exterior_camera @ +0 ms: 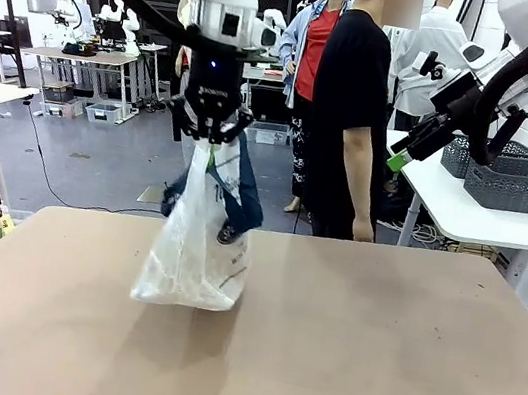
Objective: Transfer purchased items from the store into the shopping bag.
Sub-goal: Move the Reusable shopping bag to the right side of the table.
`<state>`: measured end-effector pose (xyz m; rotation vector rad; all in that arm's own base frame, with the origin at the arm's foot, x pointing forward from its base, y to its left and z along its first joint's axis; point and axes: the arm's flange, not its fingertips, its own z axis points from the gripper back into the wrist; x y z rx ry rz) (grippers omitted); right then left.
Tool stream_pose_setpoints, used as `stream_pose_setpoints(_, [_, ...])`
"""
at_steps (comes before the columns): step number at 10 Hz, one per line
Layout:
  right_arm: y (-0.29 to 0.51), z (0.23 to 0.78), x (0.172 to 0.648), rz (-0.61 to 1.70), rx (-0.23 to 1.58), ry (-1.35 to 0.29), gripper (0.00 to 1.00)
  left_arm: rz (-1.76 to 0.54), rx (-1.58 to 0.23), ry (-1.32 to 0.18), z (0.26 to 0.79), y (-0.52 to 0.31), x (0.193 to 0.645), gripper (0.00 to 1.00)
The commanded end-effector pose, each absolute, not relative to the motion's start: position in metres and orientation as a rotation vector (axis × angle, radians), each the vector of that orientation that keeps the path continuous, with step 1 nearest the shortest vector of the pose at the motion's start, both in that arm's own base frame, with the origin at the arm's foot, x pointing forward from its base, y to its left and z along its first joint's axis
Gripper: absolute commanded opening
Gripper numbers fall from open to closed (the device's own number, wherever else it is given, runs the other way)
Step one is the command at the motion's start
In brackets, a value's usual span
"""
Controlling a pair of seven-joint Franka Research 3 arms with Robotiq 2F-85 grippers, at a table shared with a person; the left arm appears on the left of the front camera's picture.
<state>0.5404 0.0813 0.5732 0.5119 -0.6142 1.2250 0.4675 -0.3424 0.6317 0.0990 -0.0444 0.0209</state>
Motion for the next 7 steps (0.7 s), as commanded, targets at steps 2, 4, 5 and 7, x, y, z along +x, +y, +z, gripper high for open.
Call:
stream_pose_setpoints(2, [0.082, 0.572, 0.54, 1.22, 0.516, -0.617, 1.0, 0.074, 0.138, -0.157, 0.644, -0.282, 0.436, 0.0])
stream_pose_setpoints(4, [0.082, 0.572, 0.54, 1.22, 0.516, -0.617, 1.0, 0.078, 0.156, -0.211, 0.644, -0.241, 0.412, 0.0])
stream_pose_setpoints(5, [0.082, 0.572, 0.54, 1.22, 0.516, -0.617, 1.0, 0.074, 0.169, -0.241, 0.643, -0.226, 0.405, 0.0])
stream_pose_setpoints(7, [0.082, 0.572, 0.54, 1.22, 0.516, -0.617, 1.0, 0.091, 0.191, -0.292, 0.641, -0.196, 0.397, 0.0])
